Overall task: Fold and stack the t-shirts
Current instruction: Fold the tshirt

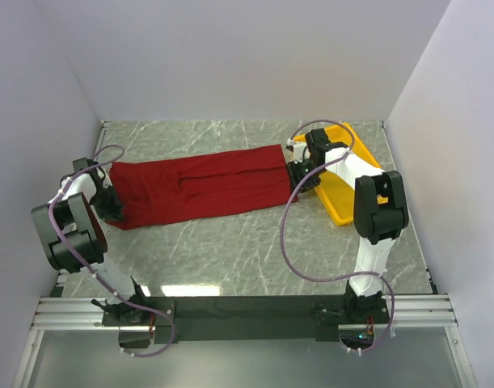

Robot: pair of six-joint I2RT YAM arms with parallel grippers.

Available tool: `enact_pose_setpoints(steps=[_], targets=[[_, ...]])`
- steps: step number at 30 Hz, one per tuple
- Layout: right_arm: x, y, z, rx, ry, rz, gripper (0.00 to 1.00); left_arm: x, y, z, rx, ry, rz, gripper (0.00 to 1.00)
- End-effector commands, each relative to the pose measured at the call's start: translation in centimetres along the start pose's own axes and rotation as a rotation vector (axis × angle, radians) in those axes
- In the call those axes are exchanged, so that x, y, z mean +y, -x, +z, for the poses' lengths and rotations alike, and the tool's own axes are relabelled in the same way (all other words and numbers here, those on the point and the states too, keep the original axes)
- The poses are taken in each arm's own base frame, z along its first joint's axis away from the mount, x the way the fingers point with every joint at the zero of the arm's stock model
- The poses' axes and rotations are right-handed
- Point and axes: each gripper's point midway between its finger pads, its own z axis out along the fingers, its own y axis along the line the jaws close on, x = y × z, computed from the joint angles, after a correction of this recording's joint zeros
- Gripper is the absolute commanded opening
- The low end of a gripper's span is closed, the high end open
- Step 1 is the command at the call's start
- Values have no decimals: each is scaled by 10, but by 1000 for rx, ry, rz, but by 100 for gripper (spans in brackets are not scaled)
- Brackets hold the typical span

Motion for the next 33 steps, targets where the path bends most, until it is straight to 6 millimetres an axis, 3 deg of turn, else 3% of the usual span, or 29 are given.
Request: enact_pose_setpoints(steps=[1,6,9,18,25,33], targets=[[7,-3,11,20,31,31,51,-9,15,-18,-65,-34,8,1],[12,-7,18,36,60,52,47,-10,15,-17,-63,-37,8,1],[18,-10,19,46,90,61,39,-10,15,-17,-62,-37,9,1],[16,-13,9,13,58,41,0,-3,18,-22,-74,4,6,1],[5,-20,0,0,-20,7,0,24,23,-33,-119,106,-38,1],[-7,-25,1,2,-71,-9,0,32,9,-21,-49,124,-72,1]])
